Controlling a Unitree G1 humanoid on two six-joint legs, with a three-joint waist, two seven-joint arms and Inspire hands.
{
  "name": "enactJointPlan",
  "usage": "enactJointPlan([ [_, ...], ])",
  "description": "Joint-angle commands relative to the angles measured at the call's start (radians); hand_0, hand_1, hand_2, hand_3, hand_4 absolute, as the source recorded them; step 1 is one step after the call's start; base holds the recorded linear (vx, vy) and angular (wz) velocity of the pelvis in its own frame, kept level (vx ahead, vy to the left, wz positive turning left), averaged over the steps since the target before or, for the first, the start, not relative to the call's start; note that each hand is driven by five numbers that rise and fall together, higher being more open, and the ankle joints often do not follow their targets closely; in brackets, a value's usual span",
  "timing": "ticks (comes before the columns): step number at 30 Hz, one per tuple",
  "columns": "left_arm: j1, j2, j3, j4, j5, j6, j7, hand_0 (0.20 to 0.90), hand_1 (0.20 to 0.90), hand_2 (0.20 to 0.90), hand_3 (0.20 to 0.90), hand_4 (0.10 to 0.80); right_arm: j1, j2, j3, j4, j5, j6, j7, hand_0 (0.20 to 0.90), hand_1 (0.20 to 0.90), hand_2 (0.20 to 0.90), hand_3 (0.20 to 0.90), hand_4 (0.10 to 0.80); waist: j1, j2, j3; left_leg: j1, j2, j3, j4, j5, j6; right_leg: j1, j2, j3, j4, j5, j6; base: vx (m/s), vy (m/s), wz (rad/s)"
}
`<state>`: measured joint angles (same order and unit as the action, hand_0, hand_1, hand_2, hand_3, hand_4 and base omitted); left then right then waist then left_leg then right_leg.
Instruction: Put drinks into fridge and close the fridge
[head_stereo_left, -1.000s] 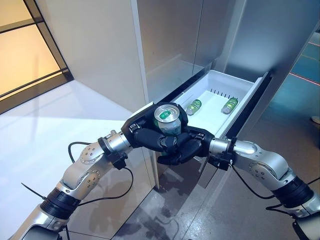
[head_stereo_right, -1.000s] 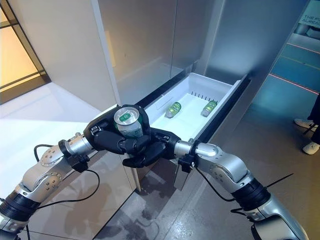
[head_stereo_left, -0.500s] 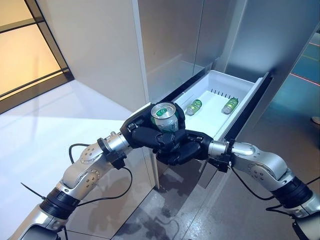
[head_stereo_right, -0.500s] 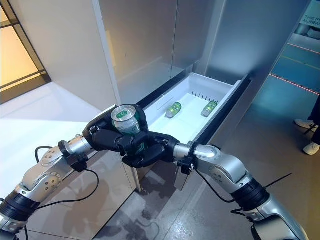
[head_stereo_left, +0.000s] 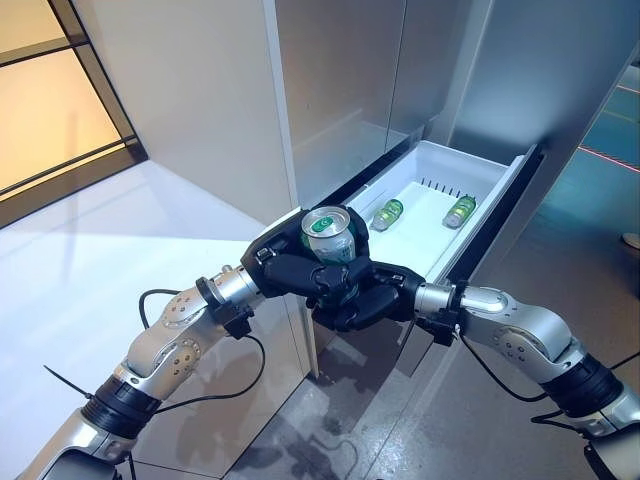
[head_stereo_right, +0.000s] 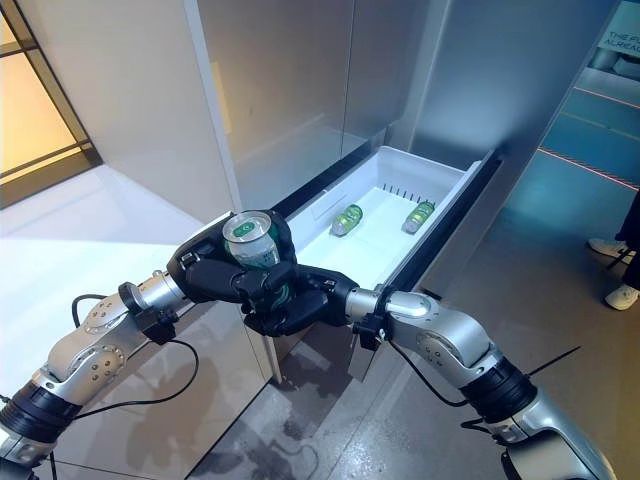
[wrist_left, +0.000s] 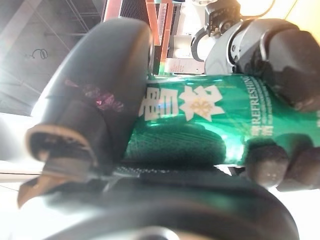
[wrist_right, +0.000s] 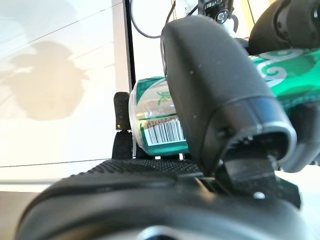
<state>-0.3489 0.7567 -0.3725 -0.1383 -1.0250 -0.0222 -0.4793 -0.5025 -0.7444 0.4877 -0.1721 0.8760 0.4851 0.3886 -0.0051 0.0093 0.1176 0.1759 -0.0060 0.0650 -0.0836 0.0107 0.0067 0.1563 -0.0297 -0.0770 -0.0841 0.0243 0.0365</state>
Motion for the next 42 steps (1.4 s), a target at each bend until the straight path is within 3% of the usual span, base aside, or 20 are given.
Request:
enactJointPlan([
  [1,-0.200,-0.028,-0.010,-0.020,-0.001,-0.098,-0.039,0.538,0.538,0.538,0.477,0.377,-0.166,0.032,-0.048,0.028,0.091,-0.100,-0.065,0.300,0.300,0.300,0.200,0.100,-0.007,-0.018,-0.077,-0.005,-0.047,-0.056,0.040,-0.064,0.009,-0.009,0.023,-0.029,0.089,-0.085,0.024,0.000,0.000,0.00],
  [2,-0.202,-0.022,-0.011,-0.019,0.011,-0.110,-0.022,0.900,0.900,0.900,0.900,0.800,-0.168,0.029,-0.051,0.029,0.090,-0.102,-0.069,0.300,0.300,0.300,0.200,0.100,-0.007,-0.018,-0.077,-0.005,-0.047,-0.056,0.041,-0.065,0.010,-0.009,0.023,-0.029,0.089,-0.085,0.024,0.000,0.000,0.00],
  [7,-0.199,-0.014,0.004,-0.023,0.013,-0.157,-0.001,0.900,0.900,0.900,0.900,0.800,-0.170,0.024,-0.060,0.037,0.084,-0.110,-0.086,0.300,0.300,0.300,0.200,0.100,-0.005,-0.019,-0.078,-0.005,-0.047,-0.057,0.039,-0.064,0.009,-0.008,0.023,-0.029,0.088,-0.086,0.023,0.000,0.000,0.00],
  [13,-0.193,-0.017,0.072,-0.034,0.039,-0.320,0.158,0.900,0.900,0.900,0.900,0.800,-0.170,0.020,-0.105,0.067,0.061,-0.136,-0.133,0.300,0.300,0.300,0.200,0.100,0.001,-0.025,-0.080,-0.005,-0.046,-0.063,0.034,-0.062,0.009,-0.007,0.024,-0.032,0.089,-0.090,0.021,0.000,0.000,0.00],
  [18,-0.176,-0.015,0.139,-0.040,0.234,-0.435,0.317,0.900,0.900,0.900,0.900,0.800,-0.172,0.028,-0.162,0.099,0.064,-0.149,-0.194,0.300,0.300,0.300,0.200,0.100,0.010,-0.030,-0.081,-0.006,-0.046,-0.073,0.031,-0.061,0.008,-0.007,0.023,-0.038,0.091,-0.094,0.019,0.000,0.000,0.00],
  [23,-0.180,0.003,0.166,-0.026,0.332,-0.461,0.402,0.900,0.900,0.900,0.900,0.800,-0.193,0.031,-0.212,0.167,-0.001,-0.208,-0.273,0.300,0.300,0.300,0.200,0.100,0.019,-0.034,-0.080,-0.007,-0.047,-0.081,0.032,-0.063,0.007,-0.006,0.023,-0.045,0.092,-0.097,0.018,0.017,0.006,0.06],
  [31,-0.142,-0.037,0.176,0.001,0.243,-0.305,0.361,0.900,0.900,0.900,0.900,0.800,-0.240,0.030,-0.261,0.264,-0.024,-0.288,-0.371,0.300,0.300,0.300,0.200,0.100,0.036,-0.033,-0.071,-0.009,-0.047,-0.089,0.040,-0.068,0.006,-0.002,0.022,-0.057,0.096,-0.103,0.017,0.013,0.008,0.04],
  [42,0.049,-0.236,0.034,0.058,-0.017,0.065,0.034,0.900,0.900,0.900,0.900,0.800,-0.422,-0.034,-0.234,0.523,-0.063,-0.353,-0.494,0.300,0.300,0.300,0.200,0.100,0.085,-0.031,-0.055,-0.014,-0.052,-0.111,0.063,-0.076,-0.001,0.010,0.012,-0.097,0.102,-0.108,0.015,0.035,0.021,0.09],
])
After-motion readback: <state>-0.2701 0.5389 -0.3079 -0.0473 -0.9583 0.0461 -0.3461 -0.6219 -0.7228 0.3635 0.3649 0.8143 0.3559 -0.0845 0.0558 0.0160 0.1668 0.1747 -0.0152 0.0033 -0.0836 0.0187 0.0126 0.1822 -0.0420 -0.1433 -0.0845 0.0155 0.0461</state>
